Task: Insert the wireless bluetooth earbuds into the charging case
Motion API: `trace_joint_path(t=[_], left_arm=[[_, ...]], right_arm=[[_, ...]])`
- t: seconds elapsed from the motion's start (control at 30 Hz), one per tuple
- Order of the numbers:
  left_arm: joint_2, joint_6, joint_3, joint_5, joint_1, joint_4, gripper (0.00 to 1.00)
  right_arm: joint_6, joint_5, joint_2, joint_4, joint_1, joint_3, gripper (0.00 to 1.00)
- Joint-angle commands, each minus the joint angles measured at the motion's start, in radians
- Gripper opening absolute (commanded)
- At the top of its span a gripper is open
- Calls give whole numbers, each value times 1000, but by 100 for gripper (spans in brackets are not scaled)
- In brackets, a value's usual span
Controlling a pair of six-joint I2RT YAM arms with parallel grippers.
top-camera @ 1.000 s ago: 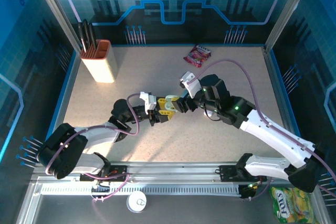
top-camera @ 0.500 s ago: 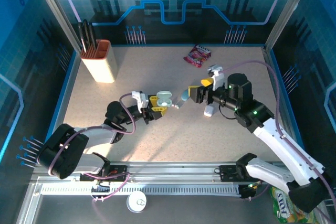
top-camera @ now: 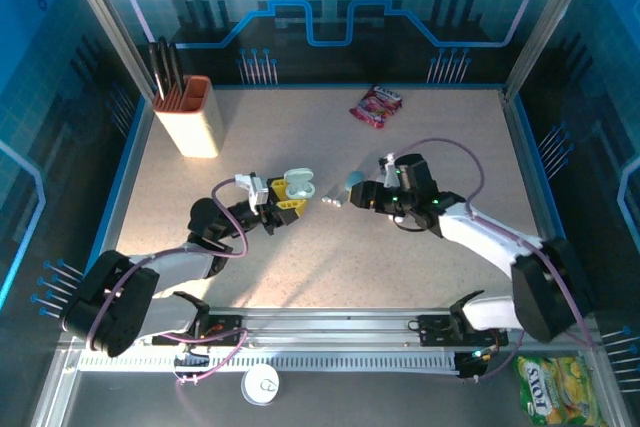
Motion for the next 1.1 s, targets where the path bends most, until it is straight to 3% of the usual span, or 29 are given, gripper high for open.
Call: trace_joint_path(t=[0.0, 0.5, 0.73, 1.07], left_arm=[[-22, -13, -19, 2, 10, 15, 40], [-41, 11, -24, 16, 10, -25, 40], [-37, 12, -24, 22, 10, -35, 40], [7, 6, -13, 31, 10, 0, 40]], right_arm=[[-14, -3, 111, 53, 34, 75, 62], [-147, 2, 523, -50, 99, 407, 60], [-189, 70, 566, -88, 99, 437, 60], [-196, 47, 565, -138, 96, 417, 60]])
